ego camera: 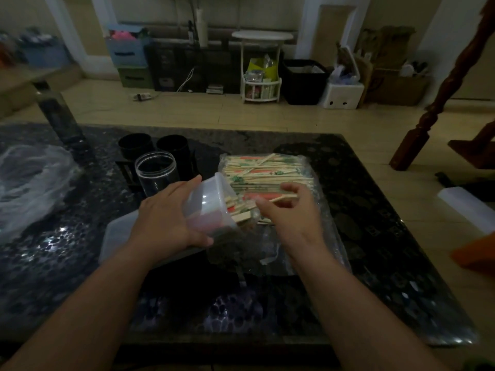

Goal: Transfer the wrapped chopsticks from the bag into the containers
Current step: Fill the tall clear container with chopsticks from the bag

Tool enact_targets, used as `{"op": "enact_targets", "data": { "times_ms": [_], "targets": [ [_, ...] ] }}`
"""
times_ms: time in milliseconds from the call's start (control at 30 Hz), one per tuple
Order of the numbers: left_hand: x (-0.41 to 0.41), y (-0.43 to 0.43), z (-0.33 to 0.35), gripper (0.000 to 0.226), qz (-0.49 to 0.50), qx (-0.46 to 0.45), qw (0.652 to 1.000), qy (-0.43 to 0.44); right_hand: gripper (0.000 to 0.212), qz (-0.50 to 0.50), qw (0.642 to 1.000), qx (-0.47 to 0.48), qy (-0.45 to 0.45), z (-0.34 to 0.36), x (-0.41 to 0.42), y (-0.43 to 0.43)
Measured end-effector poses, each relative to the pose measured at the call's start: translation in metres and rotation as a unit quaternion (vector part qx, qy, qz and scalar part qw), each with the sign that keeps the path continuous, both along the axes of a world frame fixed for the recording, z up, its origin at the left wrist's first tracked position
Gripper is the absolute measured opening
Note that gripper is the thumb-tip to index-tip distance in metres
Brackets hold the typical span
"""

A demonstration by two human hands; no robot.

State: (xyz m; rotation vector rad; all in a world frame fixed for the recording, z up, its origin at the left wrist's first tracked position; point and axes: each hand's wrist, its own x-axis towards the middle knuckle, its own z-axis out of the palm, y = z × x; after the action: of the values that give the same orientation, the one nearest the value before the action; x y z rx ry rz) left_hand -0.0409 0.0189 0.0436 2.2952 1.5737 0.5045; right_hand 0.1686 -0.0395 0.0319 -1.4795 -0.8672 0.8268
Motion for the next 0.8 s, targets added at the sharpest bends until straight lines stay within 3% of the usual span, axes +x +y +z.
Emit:
{"op": "enact_targets", "data": {
  "times_ms": [100, 267, 467, 533, 600, 667, 733, 800],
  "targets": [
    [0.000, 0.000, 0.001, 0.128, 0.003, -0.001, 1.000, 0.002, 0.012, -0.087, 0.994, 0.052, -0.048, 0.001, 0.003, 0.003],
    [0.002, -0.002, 0.004, 0.129, 0.003, -0.003, 1.000, 0.000, 0.016, 0.089, 0.992, 0.008, -0.089, -0.003, 0.001, 0.001],
    [0.000, 0.000, 0.001, 0.130, 0.009, -0.007, 1.000, -0.005, 0.006, 0.010, 0.997, 0.012, -0.071, 0.003, 0.017, 0.004],
    [-0.002, 0.001, 0.001, 0.131, 0.014, -0.007, 1.000, -0.016, 0.007, 0.038, 0.988, -0.037, -0.144, 0.003, 0.025, 0.004],
    [-0.002, 0.002, 0.001, 0.130, 0.019, -0.008, 1.000, -0.023, 0.005, 0.097, 0.937, -0.137, -0.307, 0.001, 0.033, 0.002],
    [-0.002, 0.002, 0.001, 0.130, 0.021, -0.004, 0.999, -0.023, 0.012, 0.181, 0.843, -0.260, -0.435, -0.007, 0.038, 0.002],
    [-0.002, 0.002, 0.001, 0.130, 0.020, -0.002, 1.000, -0.023, 0.027, 0.240, 0.777, -0.348, -0.466, -0.022, 0.035, 0.002],
    [-0.002, 0.003, 0.000, 0.130, 0.018, -0.003, 1.000, -0.018, 0.043, 0.257, 0.762, -0.385, -0.454, -0.035, 0.028, 0.001]
  ]
}}
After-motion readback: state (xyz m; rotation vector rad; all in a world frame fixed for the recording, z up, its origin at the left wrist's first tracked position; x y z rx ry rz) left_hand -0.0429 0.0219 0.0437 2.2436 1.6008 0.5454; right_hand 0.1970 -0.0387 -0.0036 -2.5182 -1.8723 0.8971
